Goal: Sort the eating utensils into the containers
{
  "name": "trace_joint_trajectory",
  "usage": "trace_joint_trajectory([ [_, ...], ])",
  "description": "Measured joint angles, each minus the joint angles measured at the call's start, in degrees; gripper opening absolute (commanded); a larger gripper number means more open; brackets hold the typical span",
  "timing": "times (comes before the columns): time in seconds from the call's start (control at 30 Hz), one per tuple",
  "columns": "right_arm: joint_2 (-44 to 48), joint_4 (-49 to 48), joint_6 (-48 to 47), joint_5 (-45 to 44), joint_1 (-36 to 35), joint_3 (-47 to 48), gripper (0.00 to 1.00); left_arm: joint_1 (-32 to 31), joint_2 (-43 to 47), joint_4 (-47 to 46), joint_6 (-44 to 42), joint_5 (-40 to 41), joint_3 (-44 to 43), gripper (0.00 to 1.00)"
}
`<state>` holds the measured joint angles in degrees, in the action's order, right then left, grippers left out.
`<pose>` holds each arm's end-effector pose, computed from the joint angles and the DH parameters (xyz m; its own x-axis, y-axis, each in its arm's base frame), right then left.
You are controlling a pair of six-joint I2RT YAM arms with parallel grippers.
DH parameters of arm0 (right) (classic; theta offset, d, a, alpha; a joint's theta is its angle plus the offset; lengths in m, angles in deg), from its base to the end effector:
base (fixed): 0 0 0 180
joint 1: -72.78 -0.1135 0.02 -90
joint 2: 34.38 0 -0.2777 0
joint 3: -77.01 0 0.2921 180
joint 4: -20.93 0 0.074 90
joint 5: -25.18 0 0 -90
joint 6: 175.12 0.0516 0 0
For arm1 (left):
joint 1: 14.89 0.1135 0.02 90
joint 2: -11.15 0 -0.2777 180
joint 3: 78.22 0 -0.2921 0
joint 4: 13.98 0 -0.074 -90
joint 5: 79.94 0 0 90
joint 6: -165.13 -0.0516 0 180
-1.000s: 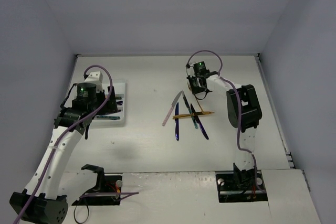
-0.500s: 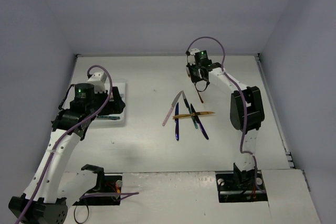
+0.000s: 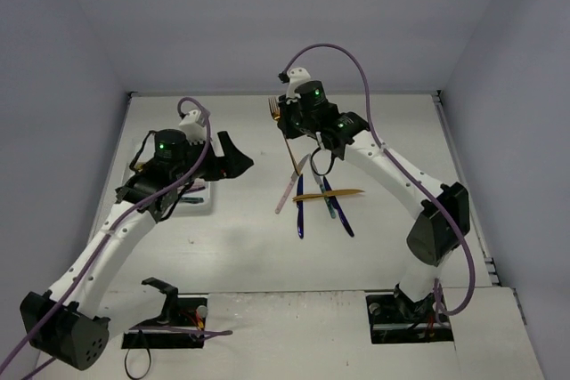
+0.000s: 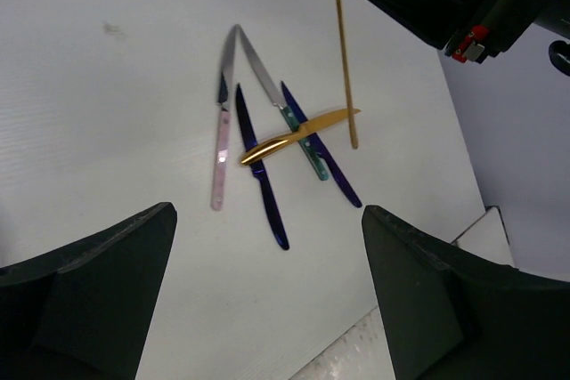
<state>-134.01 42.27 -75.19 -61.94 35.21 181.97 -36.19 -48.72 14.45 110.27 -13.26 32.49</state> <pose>0.3773 0.2935 0.3798 -0.3269 -0.0342 -0.9444 -0.5998 0.7797 0.1794 0.2567 -0.1220 0.3619 -0.6409 -0.3174 -0.6989 0.3833 0.6566 -0.6496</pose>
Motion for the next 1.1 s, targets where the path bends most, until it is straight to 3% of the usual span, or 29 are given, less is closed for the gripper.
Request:
trace_joint_trajectory([
  [0.13, 2.64, 0.17, 5.23, -0.72, -1.91, -1.07, 0.00, -4.75, -3.80, -5.39, 2.75, 0.71, 0.00, 0.82],
  [0.47, 9.17, 1.09, 15.19, -4.31, -4.64, -7.33, 0.00, -13.97, -11.00, -14.28, 5.13, 6.32, -0.38, 0.65],
  [0.67, 12.18, 0.99, 18.41, -5.42, -4.96, -9.56, 0.00, -15.93, -14.72, -15.68, 5.53, 8.40, -1.91, 0.35],
  [0.77, 12.77, 0.90, 19.32, -5.63, -4.96, -10.41, 0.00, -16.61, -15.80, -16.06, 5.68, 8.91, -2.38, 0.07],
  [0.83, 12.93, 0.74, 19.76, -5.71, -4.96, -10.89, 0.00, -16.85, -16.17, -16.32, 5.78, 9.09, -2.59, 0.00],
  [0.9, 13.00, 0.59, 20.07, -5.79, -4.96, -11.20, 0.01, -17.22, -16.33, -16.64, 5.65, 9.19, -2.69, 0.00],
  [1.03, 13.21, 0.16, 20.08, -6.25, -4.96, -11.77, 0.20, -17.50, -16.35, -16.79, 5.97, 9.41, -2.71, 0.00],
  [1.1, 13.28, -0.05, 20.31, -6.56, -4.96, -12.12, 0.36, -17.50, -16.35, -16.99, 6.43, 9.65, -2.71, 0.00],
])
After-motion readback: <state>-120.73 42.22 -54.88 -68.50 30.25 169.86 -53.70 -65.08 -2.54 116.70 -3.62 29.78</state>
